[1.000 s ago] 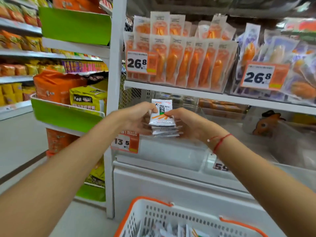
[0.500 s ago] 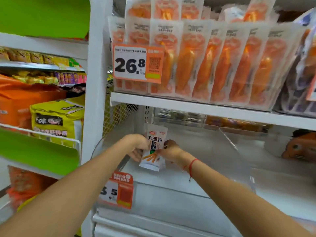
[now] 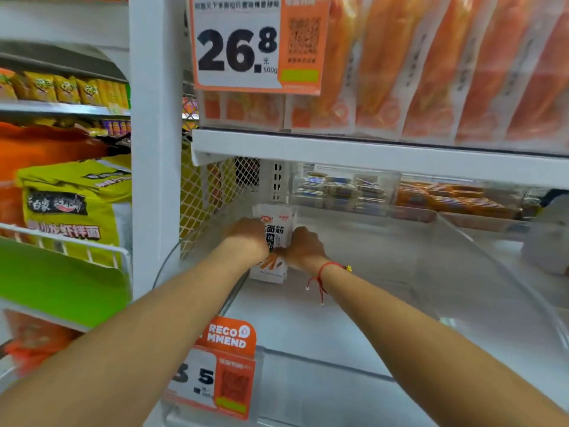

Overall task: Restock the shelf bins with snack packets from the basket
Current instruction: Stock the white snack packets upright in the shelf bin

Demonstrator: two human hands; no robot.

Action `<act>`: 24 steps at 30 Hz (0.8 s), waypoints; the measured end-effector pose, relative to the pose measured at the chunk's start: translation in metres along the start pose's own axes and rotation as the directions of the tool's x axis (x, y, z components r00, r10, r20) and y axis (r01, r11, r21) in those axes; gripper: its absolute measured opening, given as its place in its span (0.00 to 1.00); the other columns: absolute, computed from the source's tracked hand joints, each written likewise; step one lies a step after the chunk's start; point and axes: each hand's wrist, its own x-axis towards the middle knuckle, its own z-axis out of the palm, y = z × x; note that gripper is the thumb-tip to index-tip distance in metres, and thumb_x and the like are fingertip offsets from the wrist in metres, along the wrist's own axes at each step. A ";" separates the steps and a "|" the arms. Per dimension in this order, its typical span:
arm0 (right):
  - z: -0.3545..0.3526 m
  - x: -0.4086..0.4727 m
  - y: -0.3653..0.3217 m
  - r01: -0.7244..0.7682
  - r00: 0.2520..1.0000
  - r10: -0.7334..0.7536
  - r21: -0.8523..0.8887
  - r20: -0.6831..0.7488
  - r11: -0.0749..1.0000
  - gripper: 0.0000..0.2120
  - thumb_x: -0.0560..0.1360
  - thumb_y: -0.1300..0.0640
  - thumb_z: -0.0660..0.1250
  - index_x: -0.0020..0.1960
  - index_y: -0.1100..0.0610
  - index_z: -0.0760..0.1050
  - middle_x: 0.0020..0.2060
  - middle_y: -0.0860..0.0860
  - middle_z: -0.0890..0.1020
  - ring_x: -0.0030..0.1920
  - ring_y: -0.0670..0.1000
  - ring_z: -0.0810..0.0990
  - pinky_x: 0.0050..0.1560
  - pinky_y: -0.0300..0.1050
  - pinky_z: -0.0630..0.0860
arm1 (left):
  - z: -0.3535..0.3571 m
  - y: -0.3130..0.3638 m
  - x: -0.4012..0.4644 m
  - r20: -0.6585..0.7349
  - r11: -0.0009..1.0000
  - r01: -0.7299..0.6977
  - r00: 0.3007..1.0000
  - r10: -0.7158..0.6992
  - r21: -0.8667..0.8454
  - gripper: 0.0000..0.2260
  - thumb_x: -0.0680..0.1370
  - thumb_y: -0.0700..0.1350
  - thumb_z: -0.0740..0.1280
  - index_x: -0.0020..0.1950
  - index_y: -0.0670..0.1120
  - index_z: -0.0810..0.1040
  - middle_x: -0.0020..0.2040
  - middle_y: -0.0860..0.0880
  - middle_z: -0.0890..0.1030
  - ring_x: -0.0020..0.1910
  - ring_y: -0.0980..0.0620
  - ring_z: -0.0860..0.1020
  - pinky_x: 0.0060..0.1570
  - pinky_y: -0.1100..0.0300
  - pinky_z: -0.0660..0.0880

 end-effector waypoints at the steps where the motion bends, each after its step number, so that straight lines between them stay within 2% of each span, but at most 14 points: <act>1: 0.004 0.003 0.000 0.009 1.000 -0.009 0.001 -0.008 1.000 0.15 0.73 0.54 0.71 0.55 0.61 0.73 0.55 0.59 0.80 0.55 0.59 0.79 0.48 0.47 0.75 | -0.005 0.001 -0.001 -0.042 0.985 -0.050 0.997 0.058 0.166 0.14 0.78 0.39 0.63 0.64 0.39 0.70 0.60 0.43 0.76 0.59 0.46 0.76 0.51 0.59 0.73; 3: 0.012 0.008 0.000 0.019 1.000 -0.018 0.021 -0.019 1.000 0.15 0.72 0.52 0.71 0.53 0.61 0.74 0.53 0.58 0.81 0.53 0.59 0.80 0.45 0.45 0.75 | -0.011 0.002 0.001 -0.054 0.908 -0.127 0.985 0.162 0.399 0.15 0.78 0.38 0.63 0.65 0.41 0.70 0.60 0.44 0.75 0.60 0.46 0.75 0.53 0.58 0.72; 4: 0.013 0.008 -0.001 0.019 1.000 -0.019 0.038 -0.009 0.999 0.17 0.72 0.51 0.72 0.53 0.62 0.76 0.52 0.58 0.81 0.51 0.58 0.81 0.45 0.46 0.76 | -0.012 0.000 0.003 -0.018 0.871 -0.168 0.980 0.198 0.463 0.17 0.78 0.37 0.63 0.66 0.41 0.70 0.62 0.44 0.74 0.62 0.45 0.73 0.56 0.57 0.71; 7: 0.015 0.011 0.000 -0.027 0.999 0.019 0.171 0.048 0.985 0.20 0.68 0.53 0.76 0.54 0.63 0.76 0.50 0.58 0.82 0.49 0.57 0.82 0.50 0.48 0.79 | -0.011 -0.007 0.006 0.136 0.773 -0.295 0.955 0.265 0.562 0.21 0.78 0.37 0.62 0.72 0.46 0.68 0.70 0.44 0.67 0.68 0.45 0.66 0.64 0.54 0.68; 9: 0.013 0.013 0.002 -0.111 0.992 0.086 0.332 0.089 0.937 0.26 0.64 0.58 0.78 0.56 0.64 0.70 0.52 0.59 0.80 0.50 0.58 0.82 0.53 0.51 0.80 | -0.009 -0.009 0.005 0.203 0.715 -0.352 0.936 0.289 0.604 0.23 0.78 0.39 0.63 0.73 0.48 0.66 0.72 0.45 0.63 0.71 0.45 0.61 0.66 0.52 0.65; 11: 0.013 0.014 0.004 -0.132 0.991 0.112 0.388 0.074 0.912 0.24 0.68 0.62 0.75 0.57 0.60 0.65 0.52 0.59 0.79 0.52 0.59 0.81 0.55 0.54 0.79 | -0.008 -0.010 0.002 0.241 0.643 -0.389 0.920 0.309 0.660 0.24 0.78 0.41 0.63 0.74 0.51 0.65 0.74 0.45 0.58 0.73 0.44 0.56 0.68 0.50 0.62; 13: 0.014 0.014 0.003 -0.093 0.995 0.082 0.325 0.049 0.941 0.19 0.71 0.63 0.71 0.58 0.59 0.68 0.56 0.60 0.79 0.54 0.60 0.80 0.56 0.54 0.78 | -0.010 -0.014 0.001 0.260 0.578 -0.408 0.909 0.325 0.707 0.26 0.78 0.41 0.63 0.75 0.53 0.63 0.76 0.46 0.54 0.75 0.44 0.51 0.71 0.49 0.57; 15: 0.012 0.011 -0.001 -0.050 0.996 0.027 0.270 0.088 0.962 0.17 0.73 0.64 0.69 0.61 0.60 0.72 0.58 0.59 0.79 0.56 0.58 0.80 0.58 0.52 0.78 | -0.014 -0.017 0.001 0.286 0.554 -0.410 0.910 0.299 0.725 0.28 0.78 0.41 0.63 0.76 0.54 0.59 0.77 0.47 0.48 0.76 0.45 0.47 0.73 0.48 0.53; 18: 0.006 0.006 0.000 0.014 0.986 -0.045 0.192 0.159 0.981 0.17 0.74 0.64 0.66 0.63 0.60 0.73 0.59 0.57 0.79 0.58 0.57 0.79 0.58 0.49 0.77 | -0.017 -0.017 -0.002 0.327 0.574 -0.401 0.916 0.233 0.714 0.30 0.79 0.41 0.61 0.78 0.53 0.51 0.78 0.47 0.42 0.77 0.46 0.42 0.74 0.49 0.47; 20: -0.002 0.002 0.005 0.068 0.990 -0.078 0.097 0.115 0.993 0.19 0.74 0.64 0.65 0.64 0.57 0.70 0.58 0.56 0.79 0.56 0.56 0.78 0.55 0.48 0.77 | -0.018 -0.017 -0.004 0.336 0.613 -0.380 0.922 0.192 0.693 0.29 0.80 0.43 0.58 0.78 0.52 0.47 0.78 0.46 0.42 0.77 0.45 0.43 0.75 0.49 0.47; 22: -0.011 -0.003 0.008 0.167 0.986 -0.167 -0.077 0.003 0.983 0.16 0.72 0.63 0.63 0.59 0.54 0.71 0.52 0.53 0.78 0.51 0.55 0.76 0.47 0.47 0.74 | -0.020 -0.018 -0.006 0.328 0.627 -0.355 0.930 0.163 0.694 0.27 0.82 0.45 0.54 0.78 0.51 0.46 0.78 0.46 0.42 0.77 0.45 0.44 0.75 0.49 0.49; 24: -0.016 -0.006 0.011 0.289 0.957 -0.290 -0.190 0.023 0.938 0.10 0.73 0.62 0.63 0.50 0.50 0.77 0.51 0.50 0.80 0.52 0.54 0.78 0.49 0.46 0.75 | -0.022 -0.018 -0.008 0.316 0.575 -0.354 0.934 0.168 0.738 0.25 0.83 0.47 0.51 0.78 0.51 0.46 0.78 0.46 0.42 0.77 0.46 0.43 0.75 0.50 0.47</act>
